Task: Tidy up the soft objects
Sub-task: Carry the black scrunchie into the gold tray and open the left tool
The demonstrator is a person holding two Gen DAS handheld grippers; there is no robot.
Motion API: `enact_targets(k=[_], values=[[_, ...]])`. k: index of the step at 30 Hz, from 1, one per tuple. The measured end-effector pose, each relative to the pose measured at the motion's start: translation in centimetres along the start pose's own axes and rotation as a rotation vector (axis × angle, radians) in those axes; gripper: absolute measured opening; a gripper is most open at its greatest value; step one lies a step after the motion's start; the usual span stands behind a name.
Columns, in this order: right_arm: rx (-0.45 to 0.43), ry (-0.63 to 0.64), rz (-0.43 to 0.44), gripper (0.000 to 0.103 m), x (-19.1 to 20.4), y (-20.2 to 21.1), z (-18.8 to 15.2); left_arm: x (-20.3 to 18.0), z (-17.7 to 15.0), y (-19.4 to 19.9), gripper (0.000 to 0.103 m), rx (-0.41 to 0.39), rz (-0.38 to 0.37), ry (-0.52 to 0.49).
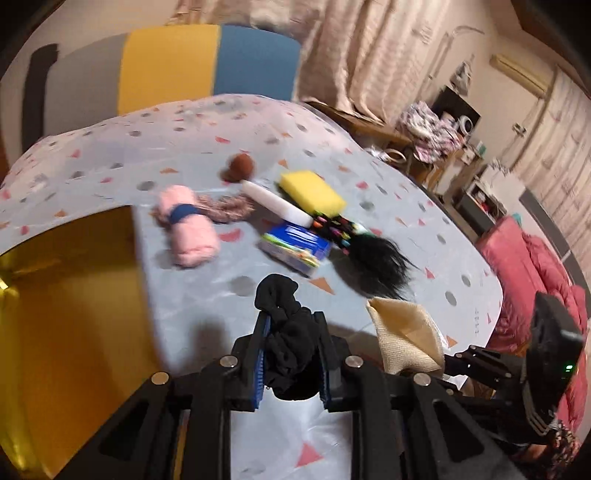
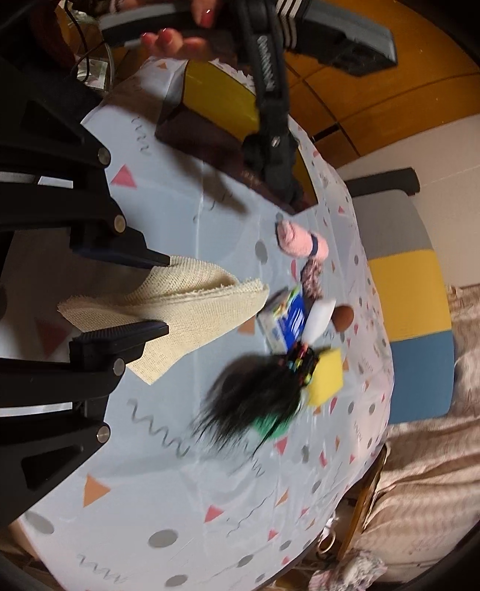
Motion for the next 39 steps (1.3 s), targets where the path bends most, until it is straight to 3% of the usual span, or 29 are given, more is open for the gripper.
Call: enact_targets(k=[9, 10, 11, 20, 24, 26, 30, 34, 39], values=[[-0.03, 0.059, 0.063, 0.028, 5.0, -0.9, 3.0, 11.5, 0.7, 5.3, 0.021, -0.061, 0.147, 0.165], [-0.034, 0.066, 0.068, 0.013, 5.6, -1.0, 3.3, 13.2, 0.6, 5.5, 0.021, -0.055, 0.175, 0.183], [-0.037, 0.076, 0.07, 0.011, 6.2, -1.1, 3.5, 14.4, 0.5, 5.6, 0.021, -0.048, 0.195, 0.193], [-0.013, 0.131, 0.041, 0.011, 8.1, -2.4, 4.0, 24.3, -0.2, 4.7, 0.022, 0.023, 0.348, 0.268], [0.032, 0.184, -0.011, 0.012, 7.9, -3.2, 3.3, 26.7, -0.4, 3.0, 0.022, 0.068, 0.391, 0.274], [0.058, 0.189, -0.014, 0.023, 7.7, -3.6, 3.0, 27.7, -0.5, 2.1, 0.022, 0.091, 0.398, 0.292], [0.096, 0.205, -0.043, 0.026, 7.5, -4.4, 2.3, 28.8, -0.6, 1.1, 0.025, 0.119, 0.425, 0.302], [0.111, 0.177, -0.035, 0.01, 7.3, -4.8, 2.0, 30.1, -0.5, 0.7, 0.033, 0.132, 0.483, 0.307], [0.092, 0.159, -0.045, 0.009, 7.2, -4.5, 2.5, 30.9, 0.7, 1.8, 0.043, 0.081, 0.492, 0.308]])
Point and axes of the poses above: each gripper's, at about its wrist camera, not at the fingertips, and y roughly against the way its jaws point, x to its left, z to its top, the point moved 9 cm from there along -y, roughly the way its jaws point
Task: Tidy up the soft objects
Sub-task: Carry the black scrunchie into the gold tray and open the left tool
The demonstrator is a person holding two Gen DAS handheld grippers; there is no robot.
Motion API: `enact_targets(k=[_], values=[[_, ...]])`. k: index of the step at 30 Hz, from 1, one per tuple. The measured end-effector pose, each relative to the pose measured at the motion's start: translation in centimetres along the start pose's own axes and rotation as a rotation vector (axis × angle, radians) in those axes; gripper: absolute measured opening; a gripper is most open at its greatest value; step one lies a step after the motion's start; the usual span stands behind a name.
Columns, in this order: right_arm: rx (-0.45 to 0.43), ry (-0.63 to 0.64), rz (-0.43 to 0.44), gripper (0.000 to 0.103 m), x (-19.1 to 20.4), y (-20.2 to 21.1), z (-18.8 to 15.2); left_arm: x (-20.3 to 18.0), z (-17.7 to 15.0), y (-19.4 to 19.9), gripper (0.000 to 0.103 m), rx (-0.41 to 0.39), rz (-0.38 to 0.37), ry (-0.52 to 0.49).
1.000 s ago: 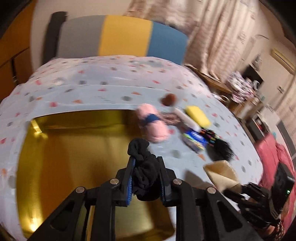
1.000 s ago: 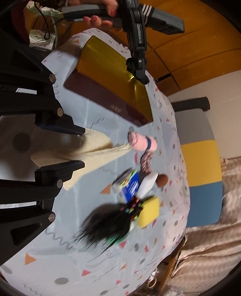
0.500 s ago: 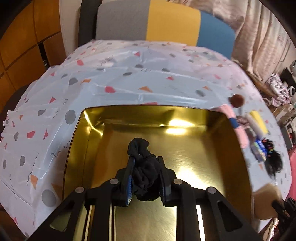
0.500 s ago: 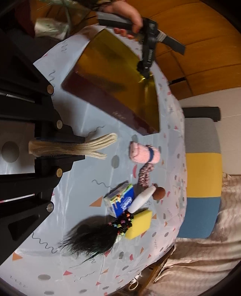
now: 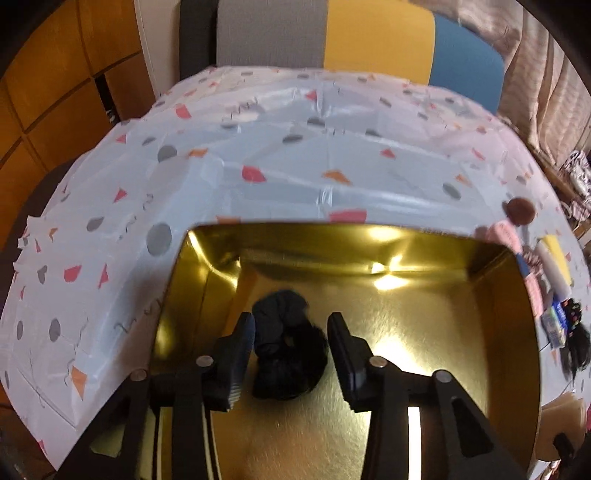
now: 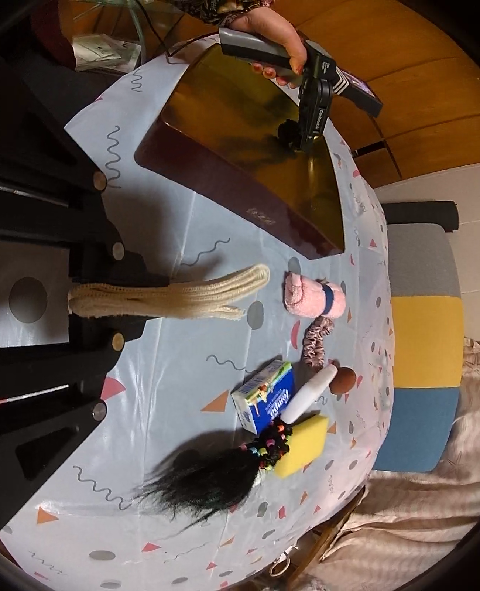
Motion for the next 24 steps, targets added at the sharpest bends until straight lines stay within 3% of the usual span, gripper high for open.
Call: enact_targets(k=[8, 16, 24], values=[[-0.068, 0.024, 0.019, 0.008, 1.1, 1.9, 2.3, 2.1, 0.8, 4.3, 0.044, -0.111, 0.023, 0.06], [-0.135, 0.089, 0.144, 0.008, 6.4, 2.8, 7.6, 1.4, -4.6, 7.4, 0.044, -0.115, -0.048, 0.068], [-0.094, 0.112, 0.277, 0.008, 13.1, -0.5, 12.0, -0.9, -8.8, 9.0, 0.044, -0.133, -0.121, 0.07]])
Point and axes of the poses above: each gripper's, at about its wrist camera, not at the fingertips, and y roughly against the way its jaws point, x to its left, z to its top, the point moved 9 cm from there along -y, roughly the way its jaws point
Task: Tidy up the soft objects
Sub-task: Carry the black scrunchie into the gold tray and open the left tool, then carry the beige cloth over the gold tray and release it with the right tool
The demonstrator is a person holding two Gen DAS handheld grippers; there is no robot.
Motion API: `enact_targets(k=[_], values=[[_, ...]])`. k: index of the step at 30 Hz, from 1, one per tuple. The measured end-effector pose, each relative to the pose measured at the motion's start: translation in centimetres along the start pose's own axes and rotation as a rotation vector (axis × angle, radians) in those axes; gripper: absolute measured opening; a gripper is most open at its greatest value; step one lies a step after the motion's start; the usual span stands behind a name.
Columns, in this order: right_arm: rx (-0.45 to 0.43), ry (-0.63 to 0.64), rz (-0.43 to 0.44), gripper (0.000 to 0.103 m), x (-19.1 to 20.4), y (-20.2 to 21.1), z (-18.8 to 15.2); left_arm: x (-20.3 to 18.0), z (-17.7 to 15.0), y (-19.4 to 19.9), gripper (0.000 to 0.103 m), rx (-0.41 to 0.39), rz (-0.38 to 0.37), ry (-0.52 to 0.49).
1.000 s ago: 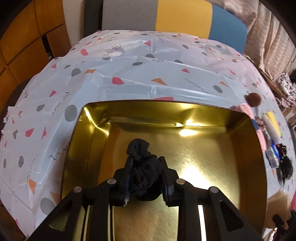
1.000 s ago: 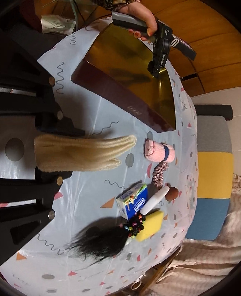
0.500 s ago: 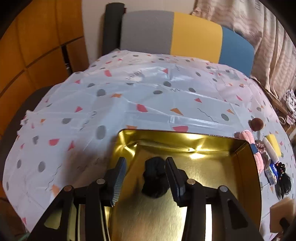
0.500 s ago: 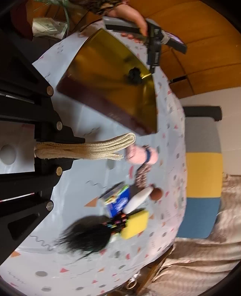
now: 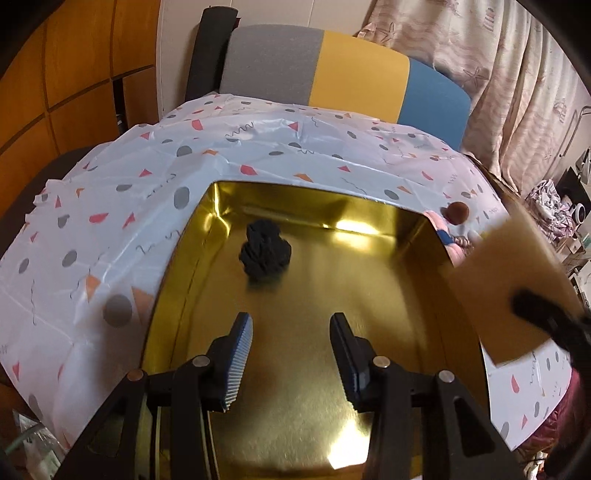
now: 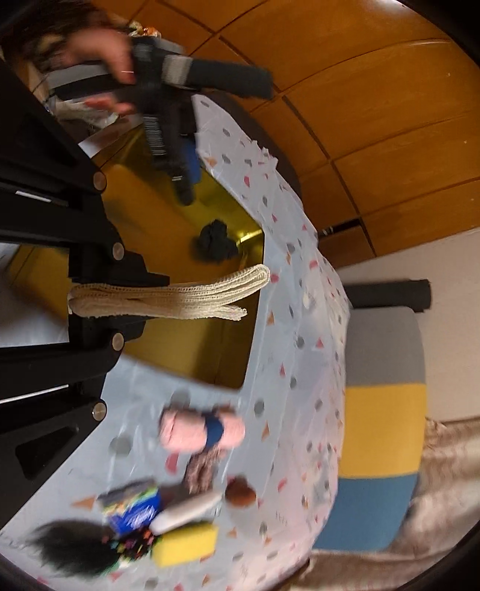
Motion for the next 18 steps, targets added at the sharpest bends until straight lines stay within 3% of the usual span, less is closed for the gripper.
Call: enact_targets(k=[5, 11, 18], values=[[0.081, -0.018, 0.013, 0.008, 1.6, -4.5, 2.0, 0.7, -0.8, 0.7, 0.044, -0.021, 0.028, 0.011], [0.166, -0.145, 0.107, 0.009, 2.6, -9.4, 3.2, 2.8, -1.3, 1.4, 0.044, -0.023, 0.045, 0.047], [0.166, -0.238, 0.121, 0.012, 3.1, -13.7, 4.4, 4.7, -1.4, 1.9, 0.044, -0.035, 0.068, 0.099]])
Point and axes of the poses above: each gripper's, at about its wrist camera, not at the fingertips, and y roughly against the way its jaws point, x to its left, z to its top, the point moved 9 cm from there along -y, roughly the way its jaws point
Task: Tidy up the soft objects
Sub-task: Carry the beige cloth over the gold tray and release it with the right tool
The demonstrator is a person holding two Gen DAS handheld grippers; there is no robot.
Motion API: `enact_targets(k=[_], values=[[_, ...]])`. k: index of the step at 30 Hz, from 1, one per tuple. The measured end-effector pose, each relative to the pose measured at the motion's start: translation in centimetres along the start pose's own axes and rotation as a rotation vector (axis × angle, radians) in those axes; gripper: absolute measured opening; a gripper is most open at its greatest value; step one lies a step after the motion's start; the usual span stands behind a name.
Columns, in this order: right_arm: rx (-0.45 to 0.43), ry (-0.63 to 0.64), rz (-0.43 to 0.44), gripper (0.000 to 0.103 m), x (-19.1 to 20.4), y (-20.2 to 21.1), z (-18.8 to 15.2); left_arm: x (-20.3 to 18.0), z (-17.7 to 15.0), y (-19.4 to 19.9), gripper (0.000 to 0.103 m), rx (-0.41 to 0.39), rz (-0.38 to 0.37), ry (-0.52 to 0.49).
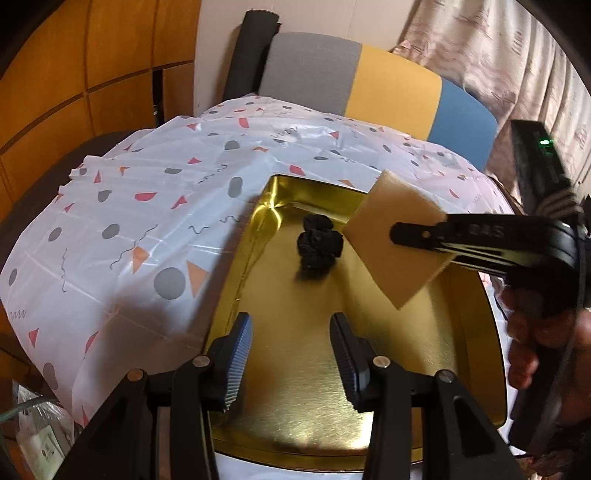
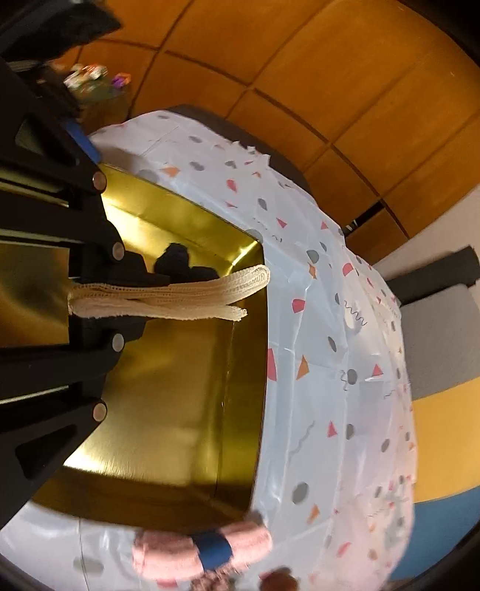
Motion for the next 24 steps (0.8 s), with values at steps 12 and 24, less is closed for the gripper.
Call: enact_targets(k=[12, 24], values=[[-0.064, -0.008, -0.125, 0.067, -3.5, 1.9, 0.3, -2.2, -1.1, -0.6, 0.044, 0.028, -0.064, -0.032], [-0.027, -0.074, 0.004, 0.022, -1.9, -1.3, 0.7, -3.1, -1.4, 0.0, 0.044, 0.02, -0.06, -0.047]])
Point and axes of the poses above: each gripper's, at about its wrist camera, not at the fingertips, and y roughly against the way its jaws point, x to its left, z to its top, the point moved 9 cm from there along -y, roughly the way its jaws point
